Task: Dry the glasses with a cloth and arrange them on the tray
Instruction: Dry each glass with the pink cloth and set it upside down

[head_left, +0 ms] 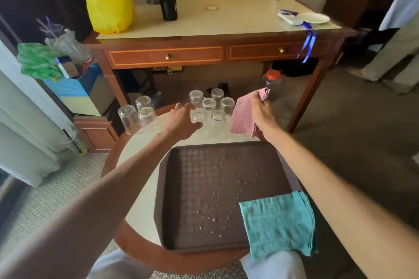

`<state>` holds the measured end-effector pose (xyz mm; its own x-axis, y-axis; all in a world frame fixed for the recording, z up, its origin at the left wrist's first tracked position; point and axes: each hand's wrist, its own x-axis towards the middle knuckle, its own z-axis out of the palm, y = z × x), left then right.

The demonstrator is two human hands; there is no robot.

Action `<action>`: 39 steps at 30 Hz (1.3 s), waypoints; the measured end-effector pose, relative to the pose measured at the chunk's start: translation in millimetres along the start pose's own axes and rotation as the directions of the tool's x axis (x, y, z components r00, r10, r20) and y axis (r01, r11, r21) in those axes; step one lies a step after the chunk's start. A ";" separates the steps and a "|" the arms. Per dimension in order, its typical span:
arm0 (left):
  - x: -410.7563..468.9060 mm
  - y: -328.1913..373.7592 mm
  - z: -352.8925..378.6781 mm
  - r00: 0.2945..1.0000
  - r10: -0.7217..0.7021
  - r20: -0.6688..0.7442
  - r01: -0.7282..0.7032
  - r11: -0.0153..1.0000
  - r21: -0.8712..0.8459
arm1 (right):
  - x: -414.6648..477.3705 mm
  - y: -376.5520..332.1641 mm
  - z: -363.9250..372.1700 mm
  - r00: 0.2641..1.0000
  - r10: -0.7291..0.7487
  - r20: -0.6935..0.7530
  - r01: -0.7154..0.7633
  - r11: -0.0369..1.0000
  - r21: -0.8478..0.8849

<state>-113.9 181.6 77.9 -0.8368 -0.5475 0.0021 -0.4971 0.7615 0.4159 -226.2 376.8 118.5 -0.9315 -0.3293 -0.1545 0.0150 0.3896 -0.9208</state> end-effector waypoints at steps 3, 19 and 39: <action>20.2 3.7 20.1 0.999 -0.028 0.039 0.028 1.000 0.013 | 10.2 6.0 5.5 1.000 -0.009 0.010 0.009 1.000 -0.018; 45.7 -0.1 56.5 0.988 -0.154 -0.011 0.153 0.985 -0.079 | 30.2 3.8 40.6 0.989 -0.082 0.127 0.085 0.996 -0.016; -65.2 -11.2 -55.2 0.989 -0.122 0.080 0.145 0.765 -0.627 | -56.6 -35.3 -5.0 0.986 -0.058 0.154 0.065 0.997 -0.040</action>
<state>-41.1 189.7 123.3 -0.7857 -0.6067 -0.1209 -0.3575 0.2858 0.8891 -175.8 386.0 161.6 -0.8638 -0.4796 -0.1541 -0.0601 0.4018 -0.9137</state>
